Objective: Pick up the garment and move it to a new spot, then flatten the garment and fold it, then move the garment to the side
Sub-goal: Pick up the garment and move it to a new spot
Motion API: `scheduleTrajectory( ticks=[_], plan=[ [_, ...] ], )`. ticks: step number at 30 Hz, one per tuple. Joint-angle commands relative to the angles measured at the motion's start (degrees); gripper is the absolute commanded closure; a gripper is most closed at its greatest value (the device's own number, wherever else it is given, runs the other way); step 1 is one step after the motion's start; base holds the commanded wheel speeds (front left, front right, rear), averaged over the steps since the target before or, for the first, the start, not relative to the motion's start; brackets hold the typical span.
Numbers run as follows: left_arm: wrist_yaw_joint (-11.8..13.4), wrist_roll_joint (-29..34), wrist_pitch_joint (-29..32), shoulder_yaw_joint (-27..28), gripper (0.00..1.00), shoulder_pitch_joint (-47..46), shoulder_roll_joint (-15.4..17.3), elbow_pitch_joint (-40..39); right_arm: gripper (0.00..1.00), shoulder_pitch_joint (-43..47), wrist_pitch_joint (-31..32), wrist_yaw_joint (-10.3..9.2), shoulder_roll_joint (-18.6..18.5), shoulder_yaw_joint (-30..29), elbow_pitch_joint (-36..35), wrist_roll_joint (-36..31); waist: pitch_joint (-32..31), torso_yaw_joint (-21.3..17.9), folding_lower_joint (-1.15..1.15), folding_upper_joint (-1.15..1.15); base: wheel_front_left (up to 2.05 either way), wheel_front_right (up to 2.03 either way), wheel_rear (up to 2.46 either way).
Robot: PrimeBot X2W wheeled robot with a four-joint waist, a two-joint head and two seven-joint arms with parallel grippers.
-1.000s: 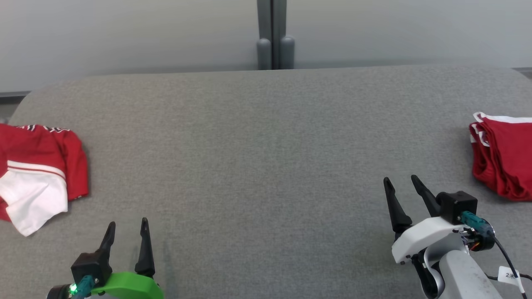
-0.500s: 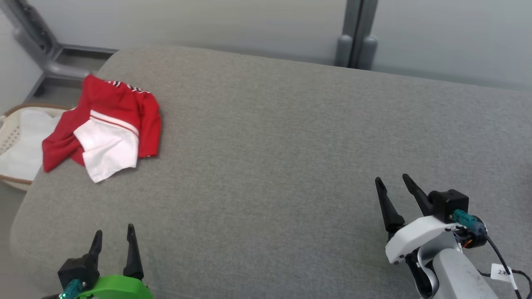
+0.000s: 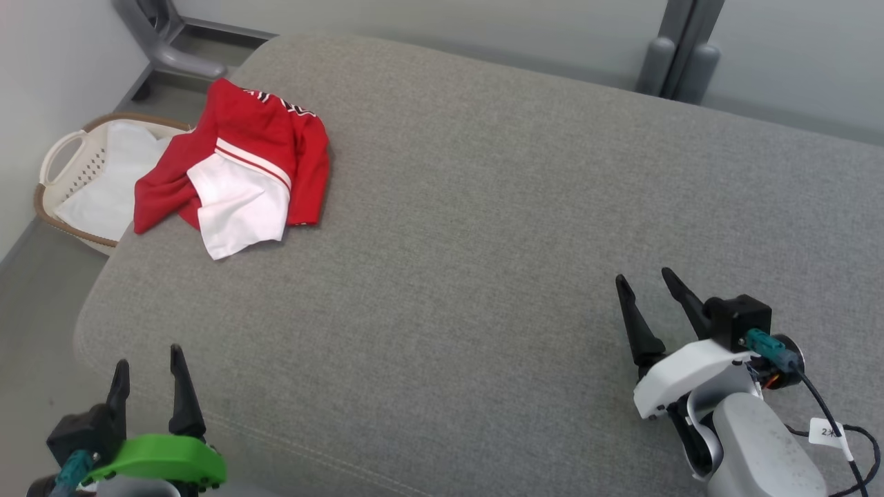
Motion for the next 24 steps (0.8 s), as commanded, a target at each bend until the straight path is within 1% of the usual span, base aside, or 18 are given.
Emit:
scheduleTrajectory(
  ticks=[1,4,7,11,15,19,21,24],
  plan=[
    [-0.14,0.77,-0.04,-0.16,0.0,-1.84,0.21,0.04,0.0,-1.05,-0.25,-0.08,-0.36,-0.05,-0.36,-0.75,2.43,-1.05,0.0,0.0,0.0,0.0,0.0],
    [-0.14,-0.82,-0.04,0.46,0.0,-5.25,1.08,1.6,0.0,-2.34,-0.25,-0.08,-0.35,-0.24,-0.81,-1.92,4.67,-1.88,0.0,0.0,0.0,0.0,0.0],
    [-0.14,-3.18,-0.03,-1.62,0.0,-10.25,3.82,4.17,0.0,-4.28,-0.25,-0.08,-0.37,-0.4,-1.5,-3.47,7.71,-2.79,0.0,0.0,0.0,0.0,0.0],
    [-0.14,-6.48,-0.04,-4.05,0.0,-16.34,7.72,5.61,0.0,-6.72,-0.25,-0.08,-0.35,-0.13,-2.5,-4.87,11.54,-3.93,0.0,0.0,0.0,0.0,0.0],
    [-0.15,-11.1,-0.04,-7.75,0.0,-22.43,12.22,8.17,0.0,-9.65,-0.25,-0.08,-0.37,0.85,-3.77,-5.57,15.58,-5.35,0.0,0.0,0.0,0.0,0.0],
    [-0.15,-15.5,-0.03,-12.7,0.0,-28.15,16.87,11.49,0.0,-12.42,-0.25,-0.08,-0.36,2.19,-6.1,-5.95,19.14,-6.97,0.0,0.0,0.0,0.0,0.0],
    [-0.15,-17.53,-0.05,-14.4,0.0,-30.42,18.64,12.99,0.0,-13.2,-0.24,-0.08,-0.36,2.72,-7.19,-5.97,20.3,-7.61,0.0,0.0,0.0,0.0,0.0],
    [-0.15,-20.85,-0.04,-18.46,0.0,-33.68,21.46,16.11,0.0,-14.46,-0.25,-0.08,-0.34,3.61,-9.34,-6.22,22.24,-8.99,0.0,0.0,0.0,0.0,0.0]
  ],
)
